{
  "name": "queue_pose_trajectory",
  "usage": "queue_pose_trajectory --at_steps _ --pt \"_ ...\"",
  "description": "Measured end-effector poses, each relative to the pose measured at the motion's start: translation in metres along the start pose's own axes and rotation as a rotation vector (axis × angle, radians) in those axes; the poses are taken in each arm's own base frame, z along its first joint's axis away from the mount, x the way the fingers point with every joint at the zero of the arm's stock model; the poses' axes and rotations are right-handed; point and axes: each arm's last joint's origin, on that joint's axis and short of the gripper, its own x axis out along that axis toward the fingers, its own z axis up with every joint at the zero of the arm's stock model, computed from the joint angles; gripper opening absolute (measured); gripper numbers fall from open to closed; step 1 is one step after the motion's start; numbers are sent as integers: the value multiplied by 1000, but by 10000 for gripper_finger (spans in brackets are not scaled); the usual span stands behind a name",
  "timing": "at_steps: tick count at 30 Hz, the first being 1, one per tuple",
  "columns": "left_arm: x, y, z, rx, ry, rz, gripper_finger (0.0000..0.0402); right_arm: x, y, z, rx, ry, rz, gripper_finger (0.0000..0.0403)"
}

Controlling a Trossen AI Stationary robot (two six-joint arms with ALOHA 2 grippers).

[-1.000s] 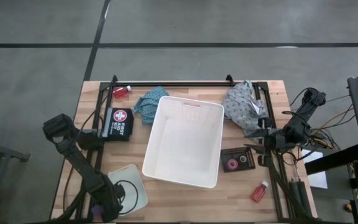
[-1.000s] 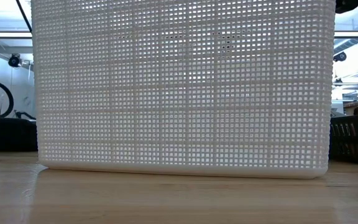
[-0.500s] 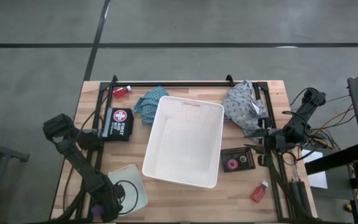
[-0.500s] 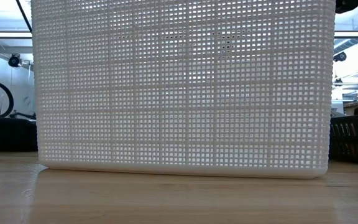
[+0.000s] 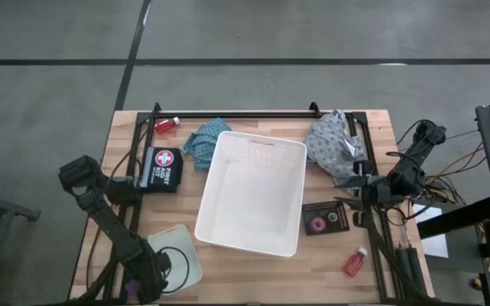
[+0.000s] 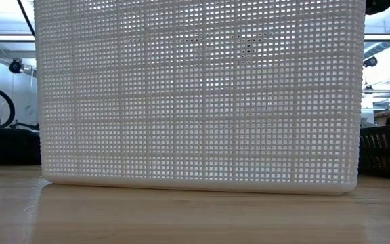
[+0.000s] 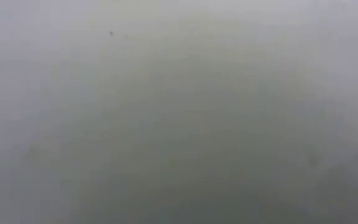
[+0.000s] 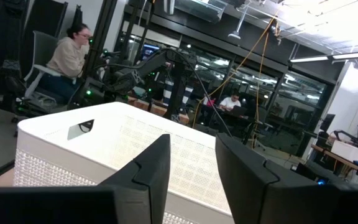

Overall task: Pick & place medical supplies in basket/bin
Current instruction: Put the violet bandage into the black bin

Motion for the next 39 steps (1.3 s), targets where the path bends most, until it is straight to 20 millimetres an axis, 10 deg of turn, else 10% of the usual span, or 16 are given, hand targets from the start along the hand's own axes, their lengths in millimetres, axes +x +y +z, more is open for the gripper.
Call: queue_pose_trajectory --at_steps 25,39 --pt "0 0 -1 -19 20 3 382 0 0 0 1 0 -1 115" --pt "0 0 -1 -30 20 3 310 0 0 0 1 0 -1 125"
